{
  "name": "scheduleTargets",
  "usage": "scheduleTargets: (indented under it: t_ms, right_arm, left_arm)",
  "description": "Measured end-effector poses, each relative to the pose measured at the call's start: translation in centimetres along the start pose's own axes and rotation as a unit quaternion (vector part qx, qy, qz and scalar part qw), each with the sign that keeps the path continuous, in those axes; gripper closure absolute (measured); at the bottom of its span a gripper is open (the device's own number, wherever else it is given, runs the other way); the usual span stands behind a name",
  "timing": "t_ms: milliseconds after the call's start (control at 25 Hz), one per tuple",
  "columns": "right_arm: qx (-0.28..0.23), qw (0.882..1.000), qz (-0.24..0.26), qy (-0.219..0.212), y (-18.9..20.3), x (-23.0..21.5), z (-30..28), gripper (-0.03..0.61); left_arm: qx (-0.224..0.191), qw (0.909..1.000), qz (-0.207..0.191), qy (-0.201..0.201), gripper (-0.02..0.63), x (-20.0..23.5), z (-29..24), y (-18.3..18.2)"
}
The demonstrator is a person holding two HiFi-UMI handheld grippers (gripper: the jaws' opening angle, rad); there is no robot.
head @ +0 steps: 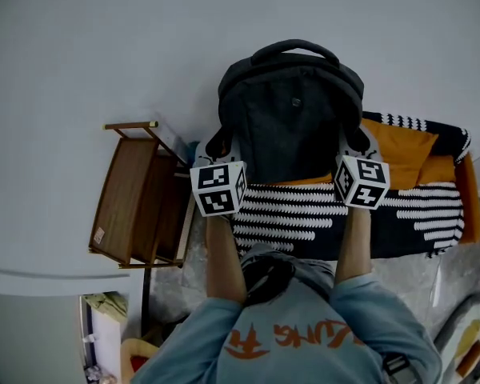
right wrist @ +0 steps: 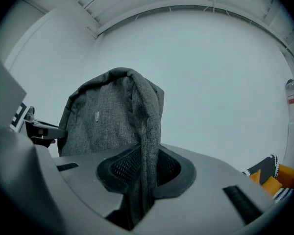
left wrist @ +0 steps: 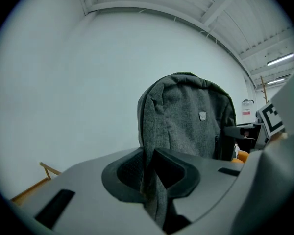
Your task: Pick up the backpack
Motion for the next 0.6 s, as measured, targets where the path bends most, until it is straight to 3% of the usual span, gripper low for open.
scheduleTargets:
  t_ms: [600]
  right_arm:
    - [0.014, 1.0, 0.007, 0.023, 0.2, -0.3, -0.1, 0.511]
  left_arm:
    - [0.016, 0.9993, 0.012, 0.03, 0.541, 0.3, -2.0, 1.0]
Point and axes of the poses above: the fingertips, and each gripper's own axes: z backward along the fingers, x to its left, y out of its underside, the point moved 8 cm from there along z, backward along the fingers, and after that the axes turned 9 degrees about z, right-handed, at the moved point
